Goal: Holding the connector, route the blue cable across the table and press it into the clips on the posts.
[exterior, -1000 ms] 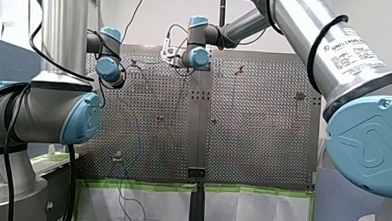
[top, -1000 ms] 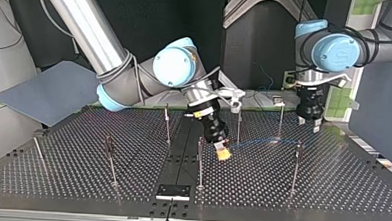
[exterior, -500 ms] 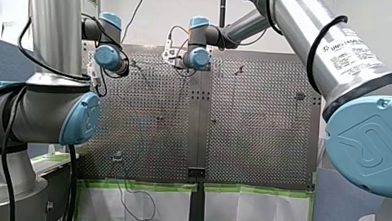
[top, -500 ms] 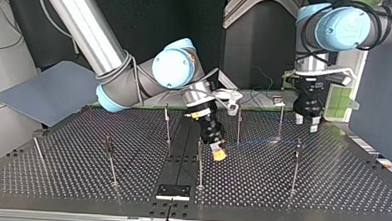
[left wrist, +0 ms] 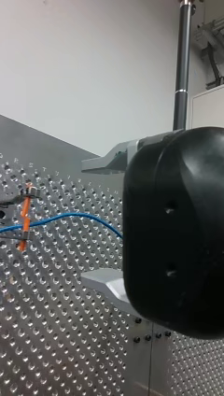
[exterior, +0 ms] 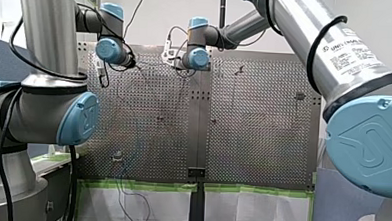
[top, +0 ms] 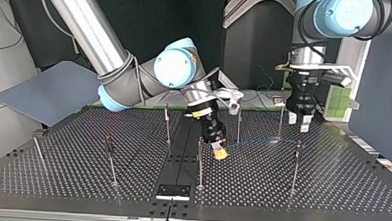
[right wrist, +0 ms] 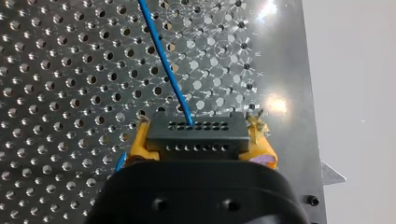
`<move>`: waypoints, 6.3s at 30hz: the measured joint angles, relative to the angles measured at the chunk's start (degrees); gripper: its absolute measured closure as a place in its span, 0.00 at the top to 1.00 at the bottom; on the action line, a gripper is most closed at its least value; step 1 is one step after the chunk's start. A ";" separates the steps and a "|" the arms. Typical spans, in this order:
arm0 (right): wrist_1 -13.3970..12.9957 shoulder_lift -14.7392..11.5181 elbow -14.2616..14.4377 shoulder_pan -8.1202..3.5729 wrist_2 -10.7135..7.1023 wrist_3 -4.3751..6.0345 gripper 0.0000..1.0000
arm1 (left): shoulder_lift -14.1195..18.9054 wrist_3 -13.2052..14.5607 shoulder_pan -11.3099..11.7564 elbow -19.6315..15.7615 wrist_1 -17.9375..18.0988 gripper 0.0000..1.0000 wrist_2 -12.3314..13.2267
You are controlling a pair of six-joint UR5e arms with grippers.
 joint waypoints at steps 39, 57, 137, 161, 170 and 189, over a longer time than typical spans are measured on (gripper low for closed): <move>-0.25 0.38 -0.06 -0.18 0.14 0.04 0.00 | -14.84 -0.23 -4.42 8.77 10.07 0.60 -1.00; 1.21 0.42 -0.07 -0.12 -0.16 0.39 0.00 | -14.87 -0.15 -5.22 8.62 6.48 0.00 -5.86; -1.45 8.99 10.98 -1.17 -0.33 2.02 0.00 | -31.96 -0.68 -6.22 -2.95 24.62 0.00 -2.30; -2.55 9.12 10.99 -4.40 -0.86 2.68 0.00 | -37.84 -2.56 -4.40 4.23 24.87 0.00 1.98; -2.53 9.12 10.99 -5.19 -1.12 2.56 0.00 | -37.83 -2.35 -3.82 6.10 21.79 0.56 1.25; -2.36 9.13 10.98 -5.30 -1.64 2.43 0.00 | -34.83 3.47 -4.93 3.68 13.38 0.99 -1.34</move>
